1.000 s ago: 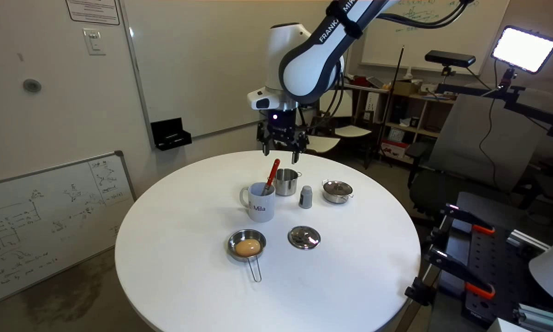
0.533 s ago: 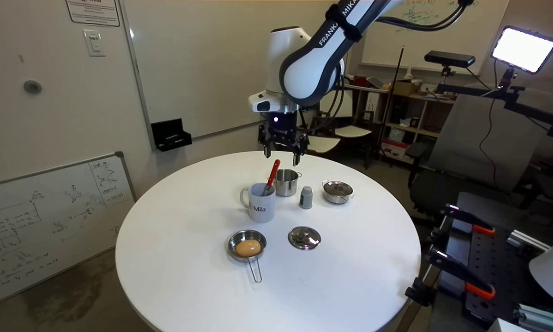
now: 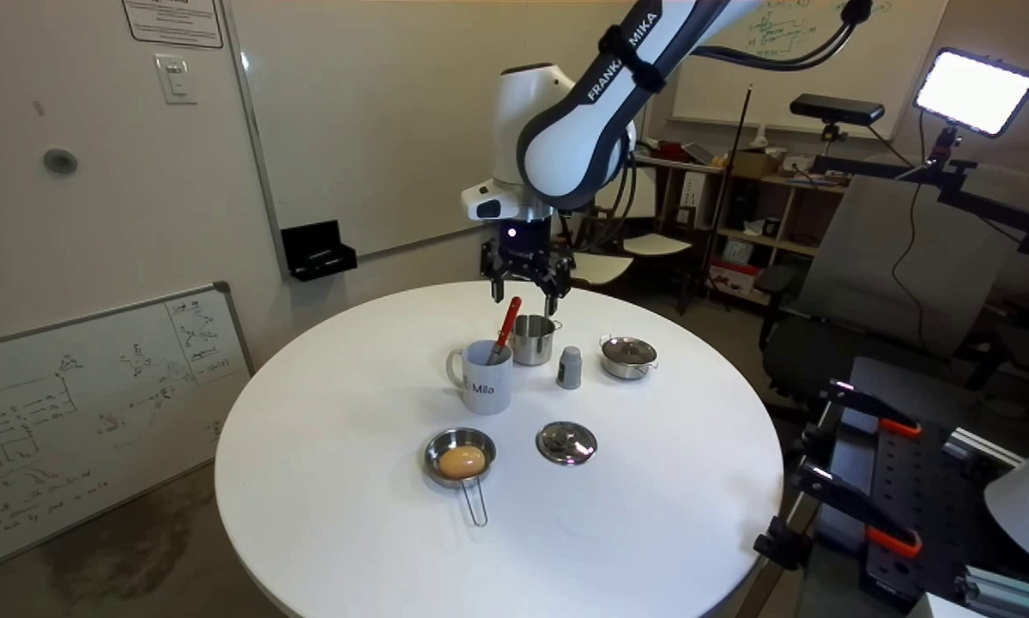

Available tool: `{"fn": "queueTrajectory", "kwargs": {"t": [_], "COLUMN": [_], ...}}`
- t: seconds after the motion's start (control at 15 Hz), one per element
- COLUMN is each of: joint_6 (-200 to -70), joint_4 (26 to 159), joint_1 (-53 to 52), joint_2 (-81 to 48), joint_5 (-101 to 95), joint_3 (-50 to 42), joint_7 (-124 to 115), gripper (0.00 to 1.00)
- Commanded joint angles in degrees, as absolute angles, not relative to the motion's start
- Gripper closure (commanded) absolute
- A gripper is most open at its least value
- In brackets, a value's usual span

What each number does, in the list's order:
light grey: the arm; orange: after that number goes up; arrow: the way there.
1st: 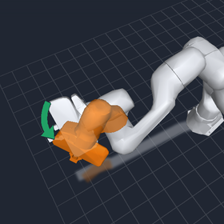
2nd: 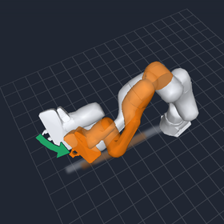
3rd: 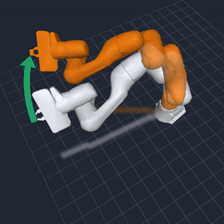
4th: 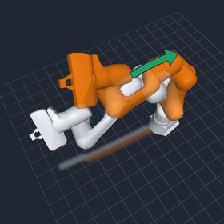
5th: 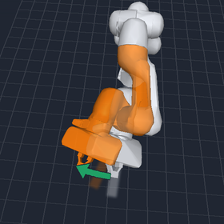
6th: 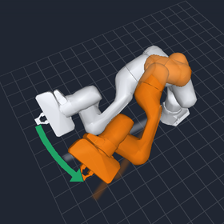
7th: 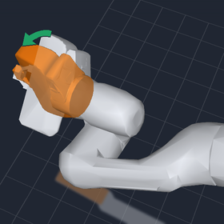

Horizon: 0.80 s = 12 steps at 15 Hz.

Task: Remove the fork from the mug and put it on the table

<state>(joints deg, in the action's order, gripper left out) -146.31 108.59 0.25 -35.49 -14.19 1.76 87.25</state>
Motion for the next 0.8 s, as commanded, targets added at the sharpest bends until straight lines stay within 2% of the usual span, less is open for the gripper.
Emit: {"fn": "queueTrajectory", "kwargs": {"t": [0.0, 0.2, 0.27, 0.33, 0.47, 0.73], "joint_6": [-146.5, -146.46, -146.29, -146.07, -145.79, -145.9], "joint_4": [105.29, 103.46, 102.99, 102.68, 102.38, 102.02], "joint_1": [0.23, 0.17, 0.29, 0.45, 0.7, 0.61], "joint_2": [-38.02, -39.51, -39.94, -40.23, -40.58, -41.02], "joint_5": [-16.39, -17.05, -17.0, -16.87, -16.72, -16.82], "joint_3": [1.64, 1.54, 1.63, 1.76, 1.97, 1.84], "joint_7": [86.03, 86.01, 86.11, 86.26, 86.67, 86.38], "gripper": [0.0, 0.0, 0.19, 0.28, 0.4, 0.71]}}
